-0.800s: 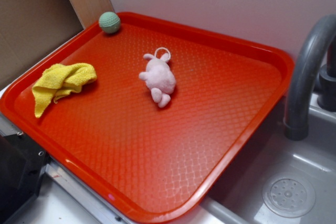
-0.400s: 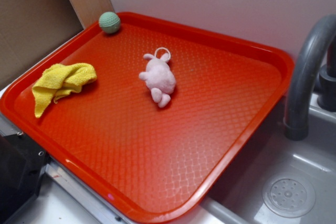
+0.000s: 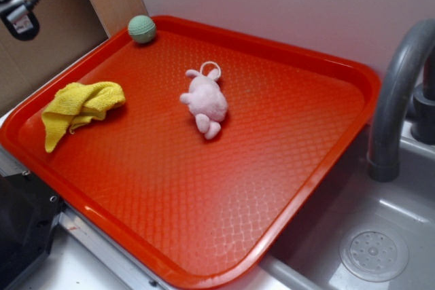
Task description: Grab the yellow cloth.
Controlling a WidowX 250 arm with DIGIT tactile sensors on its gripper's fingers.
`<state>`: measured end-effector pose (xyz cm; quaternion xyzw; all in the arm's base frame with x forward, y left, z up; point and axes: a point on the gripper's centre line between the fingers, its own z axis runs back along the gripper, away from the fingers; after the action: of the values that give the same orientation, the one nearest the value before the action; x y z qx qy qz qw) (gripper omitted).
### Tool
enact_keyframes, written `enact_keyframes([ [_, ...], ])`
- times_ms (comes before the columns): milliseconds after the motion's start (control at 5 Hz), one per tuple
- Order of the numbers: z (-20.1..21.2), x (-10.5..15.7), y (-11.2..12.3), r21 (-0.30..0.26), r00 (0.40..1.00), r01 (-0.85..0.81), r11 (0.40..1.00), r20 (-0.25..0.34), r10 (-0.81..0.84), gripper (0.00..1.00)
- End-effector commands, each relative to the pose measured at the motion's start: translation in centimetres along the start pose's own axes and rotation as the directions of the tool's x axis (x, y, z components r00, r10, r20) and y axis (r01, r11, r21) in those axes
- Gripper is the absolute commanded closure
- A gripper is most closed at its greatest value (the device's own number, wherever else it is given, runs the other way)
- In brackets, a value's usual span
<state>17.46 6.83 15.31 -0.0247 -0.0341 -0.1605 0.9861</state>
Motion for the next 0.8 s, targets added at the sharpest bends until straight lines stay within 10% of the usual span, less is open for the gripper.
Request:
enact_keyframes([
  [0,-8.6,1.8,0.6,0.079,0.985,0.163,0.983,0.040,-0.166,0.00],
  [200,-11.9,1.2,-1.2,0.050,0.988,0.145,0.988,0.047,-0.147,0.00],
  [400,-12.5,1.0,-0.4,0.065,0.995,0.093,0.994,0.026,-0.095,1.00],
  [600,-12.6,0.9,0.4,0.046,0.996,0.080,0.996,0.021,-0.081,1.00],
])
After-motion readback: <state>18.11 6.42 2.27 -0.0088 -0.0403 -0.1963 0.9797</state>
